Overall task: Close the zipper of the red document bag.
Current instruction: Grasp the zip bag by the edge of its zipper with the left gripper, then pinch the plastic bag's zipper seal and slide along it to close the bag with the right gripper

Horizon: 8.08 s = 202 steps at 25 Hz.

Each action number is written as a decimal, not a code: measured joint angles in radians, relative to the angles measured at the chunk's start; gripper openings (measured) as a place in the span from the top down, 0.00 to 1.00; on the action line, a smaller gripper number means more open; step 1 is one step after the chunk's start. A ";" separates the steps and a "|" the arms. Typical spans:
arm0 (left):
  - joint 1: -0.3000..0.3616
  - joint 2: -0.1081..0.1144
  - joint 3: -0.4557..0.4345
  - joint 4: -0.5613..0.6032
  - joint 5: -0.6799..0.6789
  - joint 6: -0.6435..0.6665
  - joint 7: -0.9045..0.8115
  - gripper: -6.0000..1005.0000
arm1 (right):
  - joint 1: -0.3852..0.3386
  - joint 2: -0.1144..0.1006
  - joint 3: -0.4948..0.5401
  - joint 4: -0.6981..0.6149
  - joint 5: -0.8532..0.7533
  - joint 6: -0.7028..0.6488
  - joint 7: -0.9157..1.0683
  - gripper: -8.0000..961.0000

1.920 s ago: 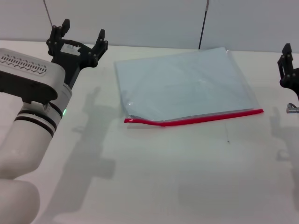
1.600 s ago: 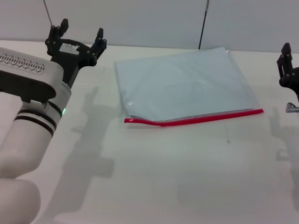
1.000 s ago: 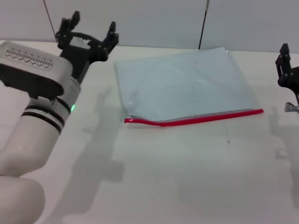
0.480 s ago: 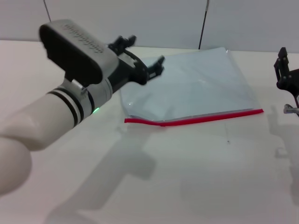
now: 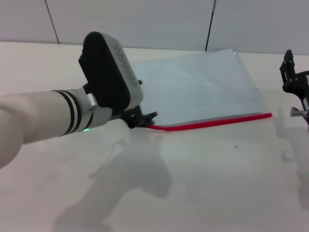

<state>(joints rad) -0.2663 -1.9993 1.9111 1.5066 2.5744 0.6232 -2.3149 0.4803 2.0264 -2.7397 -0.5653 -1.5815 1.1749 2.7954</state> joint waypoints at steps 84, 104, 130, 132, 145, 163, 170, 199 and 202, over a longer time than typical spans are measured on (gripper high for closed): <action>-0.335 -0.033 0.065 -0.406 0.295 0.001 -0.183 0.13 | 0.037 0.000 0.000 -0.016 0.002 -0.029 0.021 0.40; -0.368 -0.033 0.054 -0.524 0.288 -0.106 -0.226 0.33 | 0.044 0.000 0.000 -0.018 0.002 -0.036 0.021 0.40; -0.367 -0.034 0.057 -0.524 0.290 -0.174 -0.285 0.93 | 0.043 0.000 0.000 -0.025 0.002 -0.029 0.021 0.40; -0.363 -0.035 0.059 -0.504 0.290 -0.171 -0.302 0.95 | 0.041 0.000 0.000 -0.036 0.002 -0.029 0.021 0.40; -0.313 -0.031 0.060 -0.366 0.295 -0.111 -0.377 0.95 | 0.040 -0.038 0.014 -0.152 0.040 -0.057 0.021 0.40; -0.204 -0.025 0.054 -0.161 0.297 -0.080 -0.358 0.96 | 0.057 -0.321 0.140 -0.547 -0.172 -0.571 0.019 0.40; -0.168 -0.021 0.047 -0.084 0.297 -0.073 -0.354 0.96 | 0.027 -0.328 0.352 -0.667 -0.417 -0.892 0.014 0.40; -0.139 -0.025 0.037 0.012 0.297 -0.046 -0.308 0.97 | -0.040 -0.010 0.845 -0.780 -0.669 -1.607 -0.638 0.40; -0.139 -0.025 0.037 0.015 0.297 -0.037 -0.306 0.96 | -0.040 -0.009 0.842 -0.779 -0.687 -1.608 -0.682 0.40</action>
<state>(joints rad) -0.4056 -2.0243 1.9481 1.5221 2.8716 0.5866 -2.6205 0.4399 2.0175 -1.8972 -1.3439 -2.2681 -0.4331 2.1138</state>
